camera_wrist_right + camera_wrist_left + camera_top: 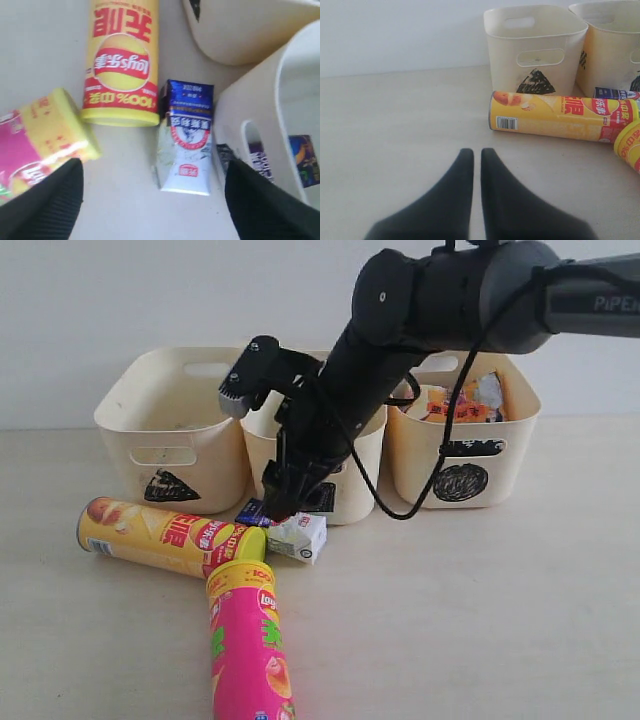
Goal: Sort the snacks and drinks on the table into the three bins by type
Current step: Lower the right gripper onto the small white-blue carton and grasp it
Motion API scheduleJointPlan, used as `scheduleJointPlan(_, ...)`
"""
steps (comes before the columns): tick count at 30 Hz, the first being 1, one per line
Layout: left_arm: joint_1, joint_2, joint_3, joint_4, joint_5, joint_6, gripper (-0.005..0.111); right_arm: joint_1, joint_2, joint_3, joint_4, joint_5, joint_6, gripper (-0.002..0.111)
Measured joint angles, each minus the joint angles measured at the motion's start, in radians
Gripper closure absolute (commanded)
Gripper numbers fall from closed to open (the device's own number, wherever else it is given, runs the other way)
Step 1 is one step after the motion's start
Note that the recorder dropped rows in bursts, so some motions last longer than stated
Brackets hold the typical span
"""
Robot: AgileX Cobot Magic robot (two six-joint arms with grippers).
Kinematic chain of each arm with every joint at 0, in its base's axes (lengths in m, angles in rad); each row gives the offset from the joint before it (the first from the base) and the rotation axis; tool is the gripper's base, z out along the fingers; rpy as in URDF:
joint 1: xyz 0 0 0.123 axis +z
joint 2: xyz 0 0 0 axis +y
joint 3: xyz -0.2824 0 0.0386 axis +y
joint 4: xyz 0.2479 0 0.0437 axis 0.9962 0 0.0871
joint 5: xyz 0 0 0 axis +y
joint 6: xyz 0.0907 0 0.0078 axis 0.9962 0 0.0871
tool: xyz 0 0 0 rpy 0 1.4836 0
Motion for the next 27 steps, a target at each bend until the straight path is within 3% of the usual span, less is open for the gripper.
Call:
scheduleJointPlan(6,0.0,0.0,0.0,0.0,0.0,0.0,0.102,0.0,0.026,0.0,0.012,0.133,0.003,0.038)
scheduleJointPlan(11,0.0,0.0,0.0,0.0,0.0,0.0,0.102,0.0,0.101,0.0,-0.003,0.061,0.032,0.038)
scheduleJointPlan(18,0.0,0.0,0.0,0.0,0.0,0.0,0.102,0.021,0.151,0.0,-0.2,-0.083,0.204,0.038)
scheduleJointPlan(27,0.0,0.0,0.0,0.0,0.0,0.0,0.102,0.021,0.202,0.0,-0.225,-0.152,0.225,0.038)
